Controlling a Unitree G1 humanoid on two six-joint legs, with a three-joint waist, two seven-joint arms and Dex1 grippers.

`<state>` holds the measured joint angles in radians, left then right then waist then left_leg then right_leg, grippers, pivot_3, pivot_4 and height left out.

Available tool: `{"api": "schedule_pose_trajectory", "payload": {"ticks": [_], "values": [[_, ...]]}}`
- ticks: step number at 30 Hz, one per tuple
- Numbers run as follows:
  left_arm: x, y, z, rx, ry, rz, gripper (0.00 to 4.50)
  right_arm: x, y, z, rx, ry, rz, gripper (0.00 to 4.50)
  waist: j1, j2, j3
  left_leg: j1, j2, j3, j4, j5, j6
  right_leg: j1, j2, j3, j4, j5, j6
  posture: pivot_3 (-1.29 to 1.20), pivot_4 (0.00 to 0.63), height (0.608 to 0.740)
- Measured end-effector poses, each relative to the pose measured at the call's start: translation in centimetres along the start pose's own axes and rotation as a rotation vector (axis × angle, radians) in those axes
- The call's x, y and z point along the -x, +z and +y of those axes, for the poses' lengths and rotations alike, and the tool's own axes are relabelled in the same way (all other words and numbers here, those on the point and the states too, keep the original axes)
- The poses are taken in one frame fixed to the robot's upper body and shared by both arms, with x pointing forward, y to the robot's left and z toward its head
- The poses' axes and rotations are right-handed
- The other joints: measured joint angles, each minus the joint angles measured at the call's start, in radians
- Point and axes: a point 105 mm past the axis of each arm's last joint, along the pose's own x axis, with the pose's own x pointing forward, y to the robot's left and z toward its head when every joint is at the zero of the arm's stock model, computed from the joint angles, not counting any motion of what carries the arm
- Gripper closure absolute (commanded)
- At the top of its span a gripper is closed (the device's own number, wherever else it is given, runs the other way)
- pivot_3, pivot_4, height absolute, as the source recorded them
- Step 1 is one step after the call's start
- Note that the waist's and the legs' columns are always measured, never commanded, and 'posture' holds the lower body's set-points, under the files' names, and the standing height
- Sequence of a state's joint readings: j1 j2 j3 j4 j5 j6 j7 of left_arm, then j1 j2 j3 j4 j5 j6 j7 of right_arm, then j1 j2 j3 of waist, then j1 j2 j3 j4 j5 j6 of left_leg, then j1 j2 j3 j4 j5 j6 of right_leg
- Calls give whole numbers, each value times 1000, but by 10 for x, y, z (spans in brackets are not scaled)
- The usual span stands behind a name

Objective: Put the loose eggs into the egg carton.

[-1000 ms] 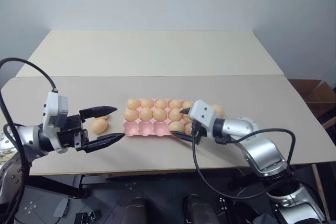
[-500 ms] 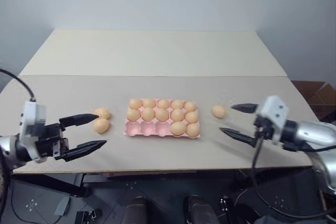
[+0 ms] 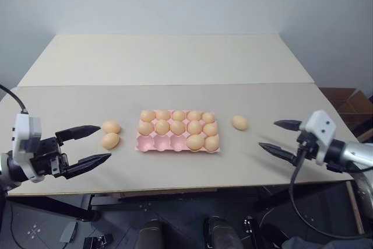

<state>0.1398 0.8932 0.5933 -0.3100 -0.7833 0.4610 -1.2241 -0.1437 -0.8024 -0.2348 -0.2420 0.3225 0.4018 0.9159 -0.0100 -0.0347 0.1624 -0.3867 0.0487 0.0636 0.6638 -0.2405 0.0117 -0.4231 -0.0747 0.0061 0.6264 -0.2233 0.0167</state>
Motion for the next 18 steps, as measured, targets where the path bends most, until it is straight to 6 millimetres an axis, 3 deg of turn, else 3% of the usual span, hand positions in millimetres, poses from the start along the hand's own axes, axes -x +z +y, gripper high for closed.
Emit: {"api": "schedule_pose_trajectory", "payload": {"ticks": [9,13,16,18], "values": [[-8,4,-2,-20,-10,-13,0,-73,-21,-24,-59,-67,83,11,-6,0,0,-1,0,2,0,0,0,-1,0,2,0,7,-1,0,150,740],[-8,3,-2,-15,-3,-13,0,-89,-33,-24,-100,-63,113,11,-2,0,0,-3,-1,2,-1,-1,1,-2,0,2,-1,8,1,0,150,740],[-8,2,-3,-12,-1,-12,0,-97,-38,-22,-131,-56,118,622,-4,0,0,-3,-1,2,-1,-1,1,-2,0,2,-1,8,1,0,150,740],[-8,1,-3,-11,-1,-14,0,-103,-39,-22,-141,-67,114,1288,-5,0,0,-2,-1,3,-1,-1,1,-2,0,2,-1,8,1,0,150,740]]}}
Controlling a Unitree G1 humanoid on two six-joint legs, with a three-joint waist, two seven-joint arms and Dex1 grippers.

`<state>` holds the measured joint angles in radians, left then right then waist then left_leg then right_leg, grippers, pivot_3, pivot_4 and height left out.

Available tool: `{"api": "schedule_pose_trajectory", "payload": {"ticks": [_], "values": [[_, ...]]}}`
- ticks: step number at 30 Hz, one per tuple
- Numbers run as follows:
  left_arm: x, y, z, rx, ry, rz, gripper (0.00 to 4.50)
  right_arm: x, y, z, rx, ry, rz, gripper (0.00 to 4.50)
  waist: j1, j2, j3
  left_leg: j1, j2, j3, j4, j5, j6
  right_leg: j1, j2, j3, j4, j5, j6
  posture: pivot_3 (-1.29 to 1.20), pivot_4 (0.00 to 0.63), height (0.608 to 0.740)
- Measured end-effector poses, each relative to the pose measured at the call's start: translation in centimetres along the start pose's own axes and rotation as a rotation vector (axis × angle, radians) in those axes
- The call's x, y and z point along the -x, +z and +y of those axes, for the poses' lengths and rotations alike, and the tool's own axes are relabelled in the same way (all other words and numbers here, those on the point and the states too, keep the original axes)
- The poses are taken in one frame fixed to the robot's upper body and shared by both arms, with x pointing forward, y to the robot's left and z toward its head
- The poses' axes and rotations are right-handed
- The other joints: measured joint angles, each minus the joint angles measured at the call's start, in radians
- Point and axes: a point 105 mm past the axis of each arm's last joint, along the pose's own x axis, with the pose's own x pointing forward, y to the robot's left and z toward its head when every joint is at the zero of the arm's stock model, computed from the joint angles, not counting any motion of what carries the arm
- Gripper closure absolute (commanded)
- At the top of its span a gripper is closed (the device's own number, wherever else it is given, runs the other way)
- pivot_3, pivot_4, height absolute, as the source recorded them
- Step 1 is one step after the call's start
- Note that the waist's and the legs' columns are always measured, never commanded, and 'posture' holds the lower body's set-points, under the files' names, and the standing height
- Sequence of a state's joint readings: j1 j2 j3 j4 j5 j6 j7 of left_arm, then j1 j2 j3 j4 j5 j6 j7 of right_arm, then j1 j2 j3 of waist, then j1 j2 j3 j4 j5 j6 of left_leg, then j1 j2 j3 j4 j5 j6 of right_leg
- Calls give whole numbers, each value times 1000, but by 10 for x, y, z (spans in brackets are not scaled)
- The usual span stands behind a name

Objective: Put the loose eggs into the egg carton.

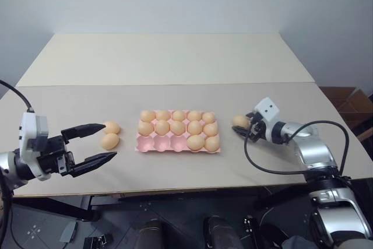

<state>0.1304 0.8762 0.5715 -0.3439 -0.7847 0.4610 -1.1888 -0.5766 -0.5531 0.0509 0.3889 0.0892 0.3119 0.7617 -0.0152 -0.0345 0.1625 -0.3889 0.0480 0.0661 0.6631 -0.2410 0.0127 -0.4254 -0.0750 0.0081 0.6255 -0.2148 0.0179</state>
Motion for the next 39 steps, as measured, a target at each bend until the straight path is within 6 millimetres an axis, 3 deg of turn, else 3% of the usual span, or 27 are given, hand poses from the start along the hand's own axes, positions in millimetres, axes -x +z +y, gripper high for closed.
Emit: {"api": "schedule_pose_trajectory", "payload": {"ticks": [3,5,9,12,14,18,22,30,34,39], "values": [[0,0,0,-2,2,-2,0,-2,4,3,7,5,-16,2319,-1,0,0,0,0,0,0,0,0,0,0,0,1,0,0,0,150,740],[-1,1,0,-5,7,-5,0,0,16,7,39,10,-49,2709,0,0,0,1,1,0,0,0,0,0,0,0,1,0,0,0,150,740],[-3,1,2,-2,66,-31,0,11,53,29,117,43,-144,2709,-1,1,0,0,1,0,0,0,0,-1,0,0,1,0,0,0,150,740],[-4,-3,4,17,129,-46,0,14,91,68,160,119,-245,2709,-6,0,0,1,2,0,-1,0,0,-1,1,0,2,0,0,0,150,740],[-5,-4,2,21,145,-52,0,11,103,97,163,190,-277,2709,-5,0,0,2,2,0,-1,0,0,0,1,0,3,0,0,0,150,740],[-6,-5,-2,44,146,-51,0,-3,109,146,151,305,-268,2709,0,0,0,2,1,0,0,0,-1,0,1,0,3,0,-1,0,150,740],[-6,-7,-5,62,135,-49,0,-14,102,172,211,344,-224,2709,4,0,0,1,0,0,0,0,-1,0,-1,0,2,-2,-4,0,150,740],[-6,-8,-9,69,105,-33,0,-22,94,177,215,325,-170,31,1,0,0,1,1,0,0,0,-1,-1,1,-1,2,-2,-3,0,150,740],[-6,-6,-9,60,94,-26,0,-12,109,171,190,308,-222,7,2,0,0,1,2,0,0,0,-1,-2,1,-1,3,-2,-3,0,150,740],[-2,-5,-6,53,101,-13,0,24,124,142,188,274,-319,7,7,0,0,0,1,0,0,0,-1,-1,-1,-1,0,-2,-3,0,150,740]]}}
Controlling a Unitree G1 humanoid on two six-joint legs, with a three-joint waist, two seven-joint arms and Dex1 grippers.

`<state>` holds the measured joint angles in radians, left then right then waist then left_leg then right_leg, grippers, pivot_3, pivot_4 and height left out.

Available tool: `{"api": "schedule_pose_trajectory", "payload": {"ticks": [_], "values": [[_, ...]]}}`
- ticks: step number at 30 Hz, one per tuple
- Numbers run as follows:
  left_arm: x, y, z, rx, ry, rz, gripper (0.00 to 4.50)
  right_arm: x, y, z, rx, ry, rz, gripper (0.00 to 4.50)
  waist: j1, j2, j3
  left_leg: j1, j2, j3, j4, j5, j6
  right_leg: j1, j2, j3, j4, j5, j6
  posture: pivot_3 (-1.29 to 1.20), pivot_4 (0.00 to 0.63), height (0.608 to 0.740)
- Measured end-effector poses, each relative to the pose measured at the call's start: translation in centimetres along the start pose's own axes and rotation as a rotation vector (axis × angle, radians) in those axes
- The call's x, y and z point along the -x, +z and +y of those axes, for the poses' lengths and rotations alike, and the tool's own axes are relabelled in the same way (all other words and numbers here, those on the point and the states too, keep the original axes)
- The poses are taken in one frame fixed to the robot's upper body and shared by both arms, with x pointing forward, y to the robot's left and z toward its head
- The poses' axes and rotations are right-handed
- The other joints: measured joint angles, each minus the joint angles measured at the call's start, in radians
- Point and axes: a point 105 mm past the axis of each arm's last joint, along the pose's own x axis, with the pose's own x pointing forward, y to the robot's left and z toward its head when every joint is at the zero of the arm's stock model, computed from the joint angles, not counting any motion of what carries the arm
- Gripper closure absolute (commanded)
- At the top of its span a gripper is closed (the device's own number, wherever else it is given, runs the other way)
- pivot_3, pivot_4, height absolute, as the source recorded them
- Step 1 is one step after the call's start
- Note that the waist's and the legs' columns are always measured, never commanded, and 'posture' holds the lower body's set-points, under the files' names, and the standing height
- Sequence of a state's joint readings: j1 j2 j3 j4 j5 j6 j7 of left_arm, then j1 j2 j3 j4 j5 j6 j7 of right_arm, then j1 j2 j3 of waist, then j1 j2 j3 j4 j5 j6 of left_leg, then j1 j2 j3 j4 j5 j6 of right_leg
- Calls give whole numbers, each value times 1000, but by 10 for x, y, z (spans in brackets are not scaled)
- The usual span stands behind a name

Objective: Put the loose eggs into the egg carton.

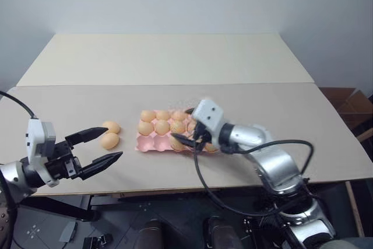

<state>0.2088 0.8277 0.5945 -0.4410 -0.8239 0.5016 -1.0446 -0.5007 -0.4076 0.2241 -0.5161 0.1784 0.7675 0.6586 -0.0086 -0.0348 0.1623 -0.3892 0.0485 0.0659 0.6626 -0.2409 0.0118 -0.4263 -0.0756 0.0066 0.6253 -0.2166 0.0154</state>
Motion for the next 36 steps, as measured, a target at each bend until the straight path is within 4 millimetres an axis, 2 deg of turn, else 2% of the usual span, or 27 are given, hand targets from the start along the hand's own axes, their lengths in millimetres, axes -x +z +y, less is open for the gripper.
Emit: {"api": "schedule_pose_trajectory", "payload": {"ticks": [4,7,10,13,16,22,24,27,36], "values": [[6,0,4,-1,13,10,0,30,-11,-13,-23,6,13,7,-3,0,0,0,0,0,0,0,0,0,0,0,0,-1,-1,0,150,740],[19,-6,8,16,44,38,0,76,-31,-26,-22,71,31,7,1,0,0,1,0,0,-1,-1,1,1,0,0,-1,-3,-1,0,150,740],[23,-7,9,13,46,58,0,99,-34,-28,-6,153,4,7,-4,-1,0,2,1,0,-1,-1,1,2,1,1,-1,-6,2,0,150,740],[28,-11,10,3,54,86,0,117,-46,-30,-22,224,15,7,-9,-1,0,5,1,1,-1,-1,1,3,2,2,0,-7,1,0,150,740],[31,-13,11,14,67,89,0,121,-54,-34,-39,234,15,7,-8,-1,0,5,2,1,-1,-1,0,2,2,2,1,-7,1,0,150,740],[38,-19,12,42,123,85,0,121,-54,-39,-28,225,3,7,-4,-1,0,3,1,2,-1,-1,0,1,1,2,0,-6,0,0,150,740],[39,-20,17,28,187,100,0,120,-54,-38,-22,228,1,7,-3,-1,0,3,1,2,-1,-1,0,1,0,2,0,-6,0,0,150,740],[41,-29,35,37,367,169,0,118,-50,-39,-4,231,-10,7,1,-1,0,4,0,1,-1,-1,0,2,0,3,0,-5,2,0,150,740],[4,-65,52,214,607,255,0,114,-49,-38,0,237,-18,7,8,-1,0,4,0,1,-1,-1,0,2,1,3,0,2,4,0,150,740]]}}
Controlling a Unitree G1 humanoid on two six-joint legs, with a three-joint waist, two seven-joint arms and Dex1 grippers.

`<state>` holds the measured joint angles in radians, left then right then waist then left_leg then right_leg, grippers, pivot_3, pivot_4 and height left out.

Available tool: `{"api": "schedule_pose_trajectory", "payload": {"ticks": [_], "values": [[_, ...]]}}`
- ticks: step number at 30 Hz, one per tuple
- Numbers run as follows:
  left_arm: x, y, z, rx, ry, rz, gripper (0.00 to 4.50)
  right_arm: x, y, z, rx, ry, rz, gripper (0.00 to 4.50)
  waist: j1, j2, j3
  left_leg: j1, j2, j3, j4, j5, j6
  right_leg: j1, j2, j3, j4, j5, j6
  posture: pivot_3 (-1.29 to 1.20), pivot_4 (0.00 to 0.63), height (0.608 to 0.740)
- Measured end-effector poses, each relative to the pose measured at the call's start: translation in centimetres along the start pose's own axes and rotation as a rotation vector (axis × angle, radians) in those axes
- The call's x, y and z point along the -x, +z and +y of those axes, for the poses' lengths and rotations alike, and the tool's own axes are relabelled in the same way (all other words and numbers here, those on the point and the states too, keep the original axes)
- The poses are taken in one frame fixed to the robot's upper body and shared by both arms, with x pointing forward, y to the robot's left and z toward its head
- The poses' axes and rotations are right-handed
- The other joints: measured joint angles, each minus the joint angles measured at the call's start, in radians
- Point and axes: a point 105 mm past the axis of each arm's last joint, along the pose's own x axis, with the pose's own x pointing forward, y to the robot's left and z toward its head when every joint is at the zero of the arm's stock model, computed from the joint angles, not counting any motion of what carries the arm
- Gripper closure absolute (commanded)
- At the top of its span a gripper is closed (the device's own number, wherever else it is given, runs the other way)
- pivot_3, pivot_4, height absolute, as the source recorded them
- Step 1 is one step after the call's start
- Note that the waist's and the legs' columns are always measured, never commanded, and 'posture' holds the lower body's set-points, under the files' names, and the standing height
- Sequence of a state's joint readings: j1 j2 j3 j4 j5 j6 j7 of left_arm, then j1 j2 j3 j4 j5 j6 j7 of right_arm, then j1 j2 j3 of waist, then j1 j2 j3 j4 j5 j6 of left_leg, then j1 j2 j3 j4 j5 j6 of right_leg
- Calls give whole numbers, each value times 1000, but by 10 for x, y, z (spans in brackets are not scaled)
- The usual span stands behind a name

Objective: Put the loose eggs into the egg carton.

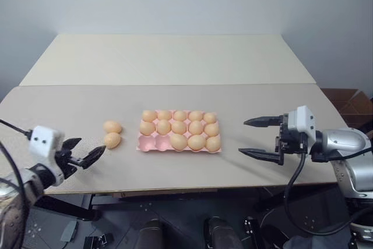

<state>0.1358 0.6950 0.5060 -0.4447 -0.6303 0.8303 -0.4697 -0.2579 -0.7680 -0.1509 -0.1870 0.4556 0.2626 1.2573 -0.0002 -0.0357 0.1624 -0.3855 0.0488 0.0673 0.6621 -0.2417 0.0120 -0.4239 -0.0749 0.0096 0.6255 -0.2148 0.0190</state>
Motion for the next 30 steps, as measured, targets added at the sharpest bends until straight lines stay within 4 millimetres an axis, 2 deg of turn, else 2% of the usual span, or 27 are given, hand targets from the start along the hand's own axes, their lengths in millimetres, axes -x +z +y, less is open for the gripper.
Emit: {"api": "schedule_pose_trajectory", "payload": {"ticks": [7,10,13,15,18,20,23,27,30], "values": [[-26,-3,-22,1,-65,55,0,-2,4,1,20,-8,-7,7,0,0,0,0,-1,0,0,0,0,0,0,0,0,0,-1,0,150,740],[-37,-6,-19,-2,-46,82,0,-2,7,2,28,-8,-12,7,0,0,0,0,-1,0,0,0,0,0,1,0,0,0,-1,0,150,740],[-45,-8,-14,-8,-24,103,575,-3,8,2,28,-12,-21,0,-1,0,0,0,-1,0,0,0,0,0,0,0,0,0,-1,0,150,740],[-46,-9,-13,-11,-20,110,1258,-3,9,3,29,-14,-24,0,-1,0,0,-1,-1,0,0,0,0,0,0,0,-1,0,0,0,150,740],[-47,-10,-13,-10,-27,114,2276,-3,8,5,25,-17,-23,0,0,0,0,-1,-1,0,0,0,0,0,0,0,-1,0,0,0,150,740],[-47,-10,-14,-14,-36,114,2649,-3,6,6,19,-28,-21,0,0,0,0,-1,-1,0,0,0,0,0,0,0,-1,0,0,0,150,740],[-44,-12,-15,-27,-44,116,2689,-3,7,6,22,-37,-25,0,0,0,0,-1,-1,0,0,0,0,0,-1,0,-1,1,0,0,150,740],[-27,-17,-21,-78,-92,114,2689,-3,8,7,22,-43,-27,0,-6,0,0,-1,-1,0,0,0,0,-1,0,0,-1,0,0,0,150,740],[-10,-7,-37,-123,-203,41,2689,-1,6,7,16,-54,-24,0,-6,0,0,-1,-1,0,0,0,0,-1,-1,0,-1,0,-1,0,150,740]]}}
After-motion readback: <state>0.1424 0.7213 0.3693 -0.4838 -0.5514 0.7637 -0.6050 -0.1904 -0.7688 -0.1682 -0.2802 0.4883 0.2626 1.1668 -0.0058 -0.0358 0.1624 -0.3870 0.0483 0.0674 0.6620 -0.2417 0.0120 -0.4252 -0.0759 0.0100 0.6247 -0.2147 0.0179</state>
